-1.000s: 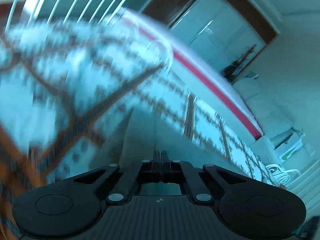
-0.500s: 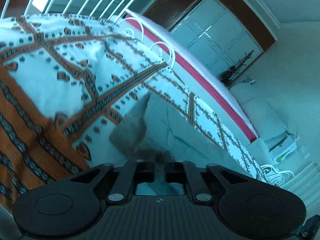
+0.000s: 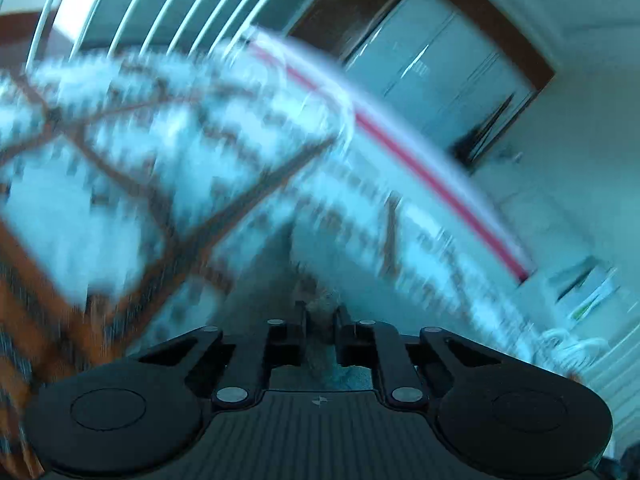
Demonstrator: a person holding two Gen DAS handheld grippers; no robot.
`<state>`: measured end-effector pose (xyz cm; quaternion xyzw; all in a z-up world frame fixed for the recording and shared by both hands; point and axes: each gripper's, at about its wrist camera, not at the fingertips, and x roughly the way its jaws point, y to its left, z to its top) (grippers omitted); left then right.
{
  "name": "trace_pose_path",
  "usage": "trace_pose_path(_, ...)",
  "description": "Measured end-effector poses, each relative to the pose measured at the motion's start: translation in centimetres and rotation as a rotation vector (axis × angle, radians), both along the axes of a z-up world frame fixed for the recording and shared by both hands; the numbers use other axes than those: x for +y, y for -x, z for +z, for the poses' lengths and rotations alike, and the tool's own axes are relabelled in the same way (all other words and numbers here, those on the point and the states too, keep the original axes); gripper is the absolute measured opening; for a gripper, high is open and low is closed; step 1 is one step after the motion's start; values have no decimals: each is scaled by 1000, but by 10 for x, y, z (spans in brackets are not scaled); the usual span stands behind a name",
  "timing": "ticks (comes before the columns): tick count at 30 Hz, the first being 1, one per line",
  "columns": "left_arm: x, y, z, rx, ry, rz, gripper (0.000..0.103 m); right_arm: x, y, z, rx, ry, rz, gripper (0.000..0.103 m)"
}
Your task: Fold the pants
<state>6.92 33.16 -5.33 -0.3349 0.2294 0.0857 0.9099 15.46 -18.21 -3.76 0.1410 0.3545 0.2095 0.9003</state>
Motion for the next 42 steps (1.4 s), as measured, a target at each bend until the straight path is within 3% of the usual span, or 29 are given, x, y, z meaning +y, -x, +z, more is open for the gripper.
trace_pose_path(2,7,1,20,-62,-52,5,13,0,20,23,-127,-41,36,0)
trace_pose_path(4,17,-3,20,-40,-81,-2,13,0,38,31,-189,-52,72,0)
trace_pose_path(5,22,-9,6,35,-79,-22,13,1,39,24,-168,-33,87,0)
trace_pose_path(7,22,-24,-29,222,-100,-63,13,17,26,-14,25,117,123,0)
trace_pose_path(8,13,-24,-28,209,-152,-73,13,21,21,-32,98,158,128,1)
trace_pose_path(9,10,-23,-24,185,-181,-67,13,19,22,-34,81,132,115,1)
trace_pose_path(11,16,-25,-26,184,-136,-47,13,18,23,-25,55,120,116,1)
trace_pose_path(15,14,-19,-21,133,-154,-47,13,15,26,-21,28,121,116,1)
trace_pose_path(17,9,-14,-17,87,-169,-47,13,16,29,-6,-42,97,109,1)
trace_pose_path(19,4,-23,-26,199,-220,-66,14,12,30,3,-92,70,101,1)
trace_pose_path(20,6,-26,-33,225,-205,-74,16,14,27,0,-65,83,98,1)
trace_pose_path(22,8,-25,-19,211,-203,-32,21,17,13,-29,129,142,127,3)
trace_pose_path(23,4,-22,-8,200,-217,-11,21,11,16,-29,109,106,114,4)
trace_pose_path(24,-2,-17,4,184,-247,8,22,6,18,-18,96,82,87,17)
trace_pose_path(27,-26,-5,36,144,-319,32,23,-9,30,14,-20,90,54,20)
trace_pose_path(29,-43,-17,46,136,-305,-32,25,-14,30,22,-60,123,39,20)
trace_pose_path(33,-89,-68,48,170,-313,-165,38,-35,19,34,-62,137,-44,20)
trace_pose_path(36,-122,-93,31,209,-294,-244,40,-48,0,32,-36,178,-111,22)
trace_pose_path(42,-165,-99,-17,364,-301,-350,40,-60,-52,11,14,258,-170,27)
